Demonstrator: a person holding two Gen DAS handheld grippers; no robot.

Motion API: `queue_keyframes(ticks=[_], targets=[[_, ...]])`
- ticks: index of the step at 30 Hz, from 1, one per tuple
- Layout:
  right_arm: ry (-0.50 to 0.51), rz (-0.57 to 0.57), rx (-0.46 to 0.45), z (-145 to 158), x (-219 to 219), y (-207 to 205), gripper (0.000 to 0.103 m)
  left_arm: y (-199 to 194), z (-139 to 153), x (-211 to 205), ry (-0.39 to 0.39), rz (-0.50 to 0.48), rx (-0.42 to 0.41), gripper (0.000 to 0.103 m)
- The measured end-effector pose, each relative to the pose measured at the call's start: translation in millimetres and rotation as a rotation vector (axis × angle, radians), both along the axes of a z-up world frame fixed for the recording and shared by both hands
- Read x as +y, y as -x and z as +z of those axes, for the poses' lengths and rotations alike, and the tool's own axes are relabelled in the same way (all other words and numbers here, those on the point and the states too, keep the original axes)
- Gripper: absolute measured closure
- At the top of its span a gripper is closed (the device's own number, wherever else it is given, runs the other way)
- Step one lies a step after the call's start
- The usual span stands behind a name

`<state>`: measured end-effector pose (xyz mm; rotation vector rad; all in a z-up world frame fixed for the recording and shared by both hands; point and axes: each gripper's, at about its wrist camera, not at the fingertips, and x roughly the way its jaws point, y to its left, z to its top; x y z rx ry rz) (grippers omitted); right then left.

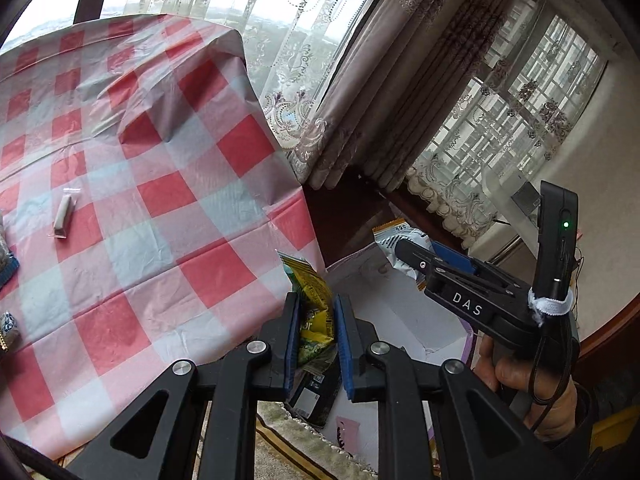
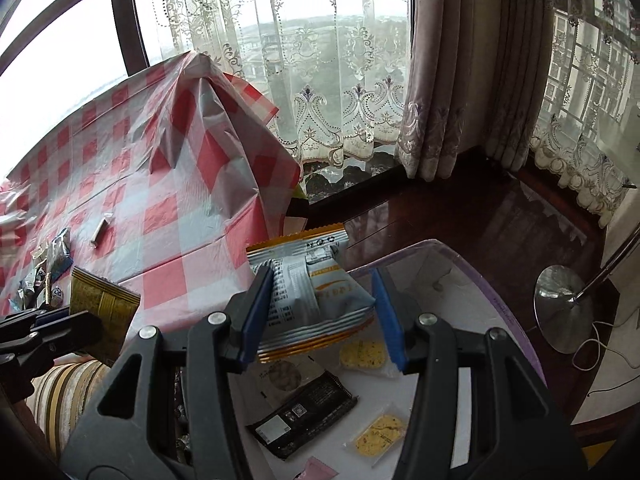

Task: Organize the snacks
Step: 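Open both tools to release the bags into the white box, then move both tools back over the snack pile on the table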

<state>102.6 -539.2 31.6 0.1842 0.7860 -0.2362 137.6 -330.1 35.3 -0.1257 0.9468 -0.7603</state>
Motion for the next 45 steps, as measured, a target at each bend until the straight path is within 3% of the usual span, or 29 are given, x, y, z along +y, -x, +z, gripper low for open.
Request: queue_keyframes(ticks=[3,7,22,34,45], targets=[[-0.009,-0.002,0.000,0.1,-2.7,0.2,0.047,1.7,-1.0,-8.9,0.010,-0.034,0.014,0.083],[-0.013,-0.003,-0.008,0.9,-3.6,1.6,0.036,0.3,-5.3,-12.3,0.000,-0.038,0.033,0.077],[-0.004,0.014,-0.007,4.7,7.1,-2.4,0.035,-2.9,-4.5,-0.7,0.020,-0.007,0.040,0.077],[0.020,0.087,-0.004,13.1,38.9,-11.8,0.035,-10.6,0.6,30.4,0.043,0.071,0.014,0.077],[0.063,0.196,-0.017,20.3,93.3,-27.1,0.035,-24.8,9.1,82.7,0.013,0.218,-0.092,0.077]])
